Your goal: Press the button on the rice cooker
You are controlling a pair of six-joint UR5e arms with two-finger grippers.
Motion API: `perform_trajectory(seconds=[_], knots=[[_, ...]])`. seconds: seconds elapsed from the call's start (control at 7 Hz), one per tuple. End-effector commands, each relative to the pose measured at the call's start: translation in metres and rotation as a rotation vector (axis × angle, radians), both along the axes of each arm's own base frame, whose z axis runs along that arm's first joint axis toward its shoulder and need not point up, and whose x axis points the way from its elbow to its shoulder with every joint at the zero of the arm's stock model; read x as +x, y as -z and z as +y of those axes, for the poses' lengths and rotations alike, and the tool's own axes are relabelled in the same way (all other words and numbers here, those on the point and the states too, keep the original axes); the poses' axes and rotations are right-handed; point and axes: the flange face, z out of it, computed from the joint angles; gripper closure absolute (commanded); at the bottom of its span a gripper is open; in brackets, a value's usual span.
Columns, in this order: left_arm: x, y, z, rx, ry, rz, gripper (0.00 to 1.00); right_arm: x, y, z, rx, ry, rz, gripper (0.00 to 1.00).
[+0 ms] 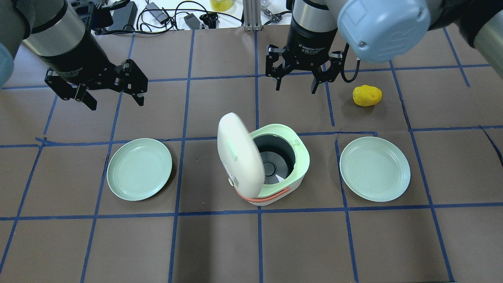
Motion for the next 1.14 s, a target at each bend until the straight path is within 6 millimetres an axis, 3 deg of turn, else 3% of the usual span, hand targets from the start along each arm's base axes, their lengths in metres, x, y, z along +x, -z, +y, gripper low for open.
perform_trajectory(seconds=[0.0,0.43,0.71,1.0], knots=[[0.000,0.000,0.000,0.000,0.000,0.000,0.00,-0.030,-0.006,-0.011,-0.025,-0.066,0.025,0.00],[0.000,0.000,0.000,0.000,0.000,0.000,0.00,-0.093,-0.008,-0.027,-0.029,-0.083,0.060,0.00],[0.000,0.000,0.000,0.000,0.000,0.000,0.00,-0.117,-0.006,-0.033,-0.022,-0.096,0.100,0.00],[0.000,0.000,0.000,0.000,0.000,0.000,0.00,-0.123,-0.007,-0.033,-0.021,-0.093,0.103,0.00]])
